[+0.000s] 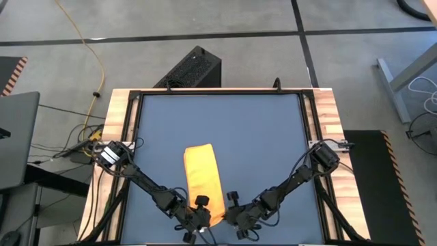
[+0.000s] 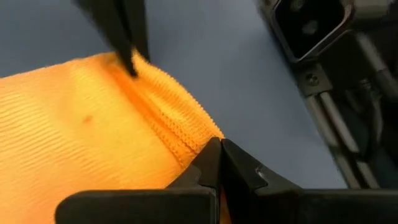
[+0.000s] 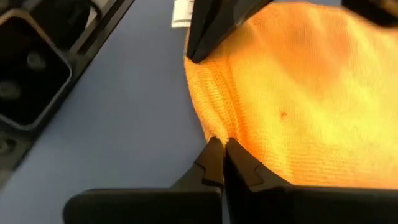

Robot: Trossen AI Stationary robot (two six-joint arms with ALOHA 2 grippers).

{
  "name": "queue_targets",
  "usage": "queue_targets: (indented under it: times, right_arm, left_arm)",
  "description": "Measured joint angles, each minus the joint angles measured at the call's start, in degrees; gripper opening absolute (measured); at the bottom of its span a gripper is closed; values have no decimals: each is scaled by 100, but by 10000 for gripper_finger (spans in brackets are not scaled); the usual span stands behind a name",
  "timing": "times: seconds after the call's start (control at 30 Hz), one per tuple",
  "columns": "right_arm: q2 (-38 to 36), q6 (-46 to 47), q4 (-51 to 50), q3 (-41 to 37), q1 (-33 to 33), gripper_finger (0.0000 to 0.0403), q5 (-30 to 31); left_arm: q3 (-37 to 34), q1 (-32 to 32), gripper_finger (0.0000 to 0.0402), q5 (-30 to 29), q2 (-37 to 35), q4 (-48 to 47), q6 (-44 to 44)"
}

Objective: Roll towel
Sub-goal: Roll the orange microfiber towel

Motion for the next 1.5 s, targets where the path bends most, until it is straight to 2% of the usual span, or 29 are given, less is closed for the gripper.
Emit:
queue_targets:
  times: [0.13, 0.33, 0.53, 0.67, 0.87, 0.97, 1.1, 1.17, 1.33, 1.43, 1.5]
  right_arm:
    - [-13, 799, -1, 0, 13, 28, -179]
    - [-9, 1328, 315, -9, 122, 16, -716]
    - [-4, 1952, 394, -11, 195, 17, -797]
    - [-25, 1926, 462, -17, 197, 17, -757]
    - [-96, 1509, 366, -17, 35, 17, -371]
    - [-96, 1421, 329, -17, -177, 17, -504]
    - [-98, 1502, 384, -17, -376, 17, -982]
    - [-98, 1693, 422, -17, -388, 17, -1197]
    - [-105, 2119, 391, -17, -226, 17, -1276]
    - [-107, 2263, 398, -17, -123, 17, -1277]
    - [-107, 2293, 409, -17, -94, 17, -1275]
  left_arm:
    - [-8, 0, 0, -90, -152, -97, 77]
    - [-9, 0, 0, -105, -192, -227, 36]
    - [-7, 0, 0, -85, -196, -179, -52]
    - [-7, -24, 0, 88, -159, -185, -379]
    - [-64, -103, 0, 438, -159, -182, -995]
    - [-66, -101, 0, 662, -159, -171, -1208]
    - [-85, -110, 0, 768, -393, -153, -950]
    - [-85, -125, 0, 612, -681, -360, -796]
    - [-79, -129, 0, -482, -1386, -994, -298]
    - [-70, -65, 0, -1069, -1478, -972, 88]
    - [-135, 86, 0, -1171, -1441, -977, 230]
